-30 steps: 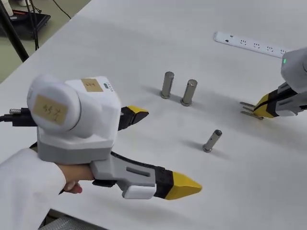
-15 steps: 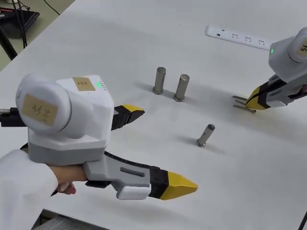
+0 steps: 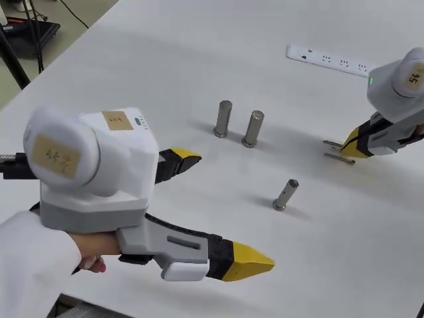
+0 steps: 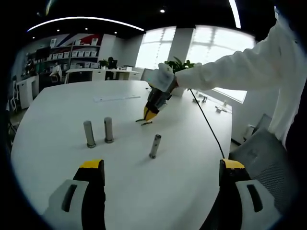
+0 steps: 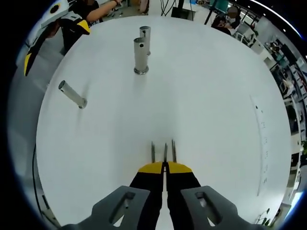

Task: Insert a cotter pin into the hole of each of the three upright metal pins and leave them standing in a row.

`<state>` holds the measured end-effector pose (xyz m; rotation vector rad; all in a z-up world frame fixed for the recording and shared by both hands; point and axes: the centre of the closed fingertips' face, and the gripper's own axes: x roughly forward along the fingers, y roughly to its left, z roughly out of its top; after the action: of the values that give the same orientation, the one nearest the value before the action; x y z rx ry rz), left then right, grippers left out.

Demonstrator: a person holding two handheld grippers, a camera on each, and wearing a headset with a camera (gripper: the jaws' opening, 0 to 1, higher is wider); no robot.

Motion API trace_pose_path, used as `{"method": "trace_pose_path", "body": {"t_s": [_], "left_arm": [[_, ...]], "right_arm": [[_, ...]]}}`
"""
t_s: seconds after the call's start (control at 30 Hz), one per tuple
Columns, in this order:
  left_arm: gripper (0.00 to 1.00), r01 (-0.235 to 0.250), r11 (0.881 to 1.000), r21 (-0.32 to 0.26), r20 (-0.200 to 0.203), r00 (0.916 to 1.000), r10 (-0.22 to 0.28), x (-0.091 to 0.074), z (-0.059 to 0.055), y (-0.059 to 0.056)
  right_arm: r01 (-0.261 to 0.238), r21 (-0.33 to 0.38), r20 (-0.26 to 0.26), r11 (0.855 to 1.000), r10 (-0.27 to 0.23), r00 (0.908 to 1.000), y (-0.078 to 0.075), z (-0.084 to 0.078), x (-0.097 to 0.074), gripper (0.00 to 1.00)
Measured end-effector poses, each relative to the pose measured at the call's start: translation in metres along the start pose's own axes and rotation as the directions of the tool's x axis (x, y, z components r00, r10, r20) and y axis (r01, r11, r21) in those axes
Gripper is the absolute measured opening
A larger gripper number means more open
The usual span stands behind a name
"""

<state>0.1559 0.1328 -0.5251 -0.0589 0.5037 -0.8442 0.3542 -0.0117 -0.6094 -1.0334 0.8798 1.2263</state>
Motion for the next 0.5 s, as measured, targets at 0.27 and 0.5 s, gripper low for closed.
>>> {"method": "trace_pose_path", "body": {"t_s": [0.27, 0.5], "left_arm": [[0.99, 0.009, 1.0, 0.011, -0.011, 0.9999, -0.009, 0.001, 0.002, -0.004], [0.99, 0.034, 0.999, 0.006, -0.014, 0.9993, -0.033, 0.004, 0.008, -0.008]], "right_arm": [[0.058, -0.007, 0.05, 0.998, -0.058, 0.9971, -0.003, 0.007, -0.025, 0.0], [0.14, -0.058, 0.155, 0.988, -0.13, 0.9793, 0.008, 0.025, -0.061, 0.0]]}}
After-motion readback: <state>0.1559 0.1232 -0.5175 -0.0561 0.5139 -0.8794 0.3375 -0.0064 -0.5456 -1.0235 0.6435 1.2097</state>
